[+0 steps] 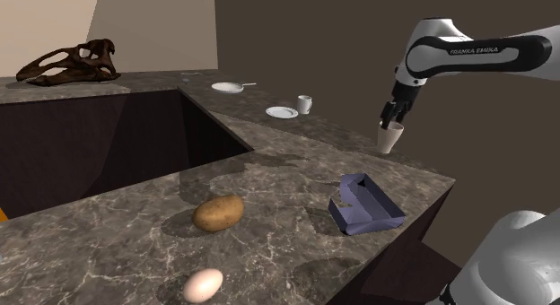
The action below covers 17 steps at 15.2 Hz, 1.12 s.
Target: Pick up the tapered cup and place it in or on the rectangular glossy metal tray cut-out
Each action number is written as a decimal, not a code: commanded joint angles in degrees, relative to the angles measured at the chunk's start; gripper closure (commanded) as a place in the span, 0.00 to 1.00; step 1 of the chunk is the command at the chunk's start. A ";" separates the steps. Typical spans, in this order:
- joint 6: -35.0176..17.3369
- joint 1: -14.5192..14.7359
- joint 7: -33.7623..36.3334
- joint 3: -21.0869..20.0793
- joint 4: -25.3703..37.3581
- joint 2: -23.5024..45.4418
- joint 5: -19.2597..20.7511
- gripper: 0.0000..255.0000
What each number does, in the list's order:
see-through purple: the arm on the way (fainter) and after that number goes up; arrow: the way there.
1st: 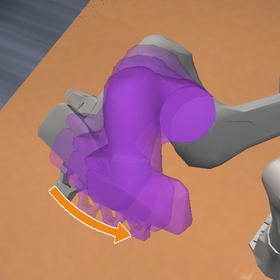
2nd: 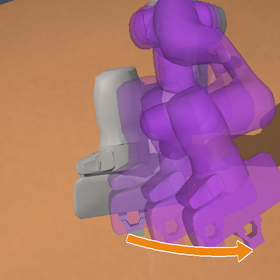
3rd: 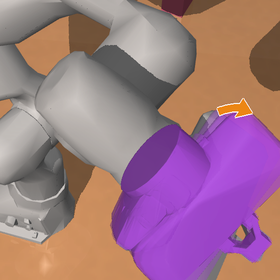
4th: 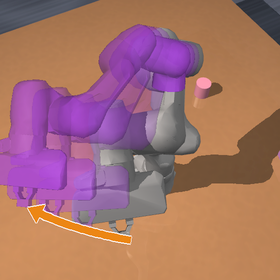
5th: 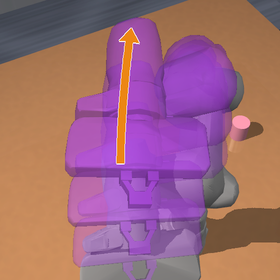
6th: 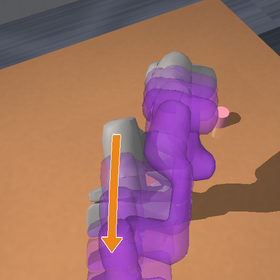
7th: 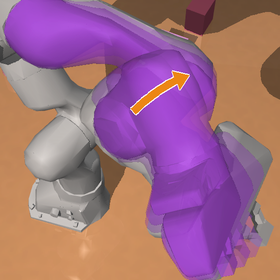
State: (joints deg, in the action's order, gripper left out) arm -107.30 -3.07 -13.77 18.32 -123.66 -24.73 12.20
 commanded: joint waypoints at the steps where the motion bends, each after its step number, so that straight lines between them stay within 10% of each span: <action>1: -1.78 -0.26 -2.37 2.12 1.86 3.24 -0.25 0.00; 17: -10.72 -3.07 -17.92 11.96 17.04 27.26 -10.55 0.00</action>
State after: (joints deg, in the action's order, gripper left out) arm -117.12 -6.05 -31.50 30.21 -106.00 2.25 1.83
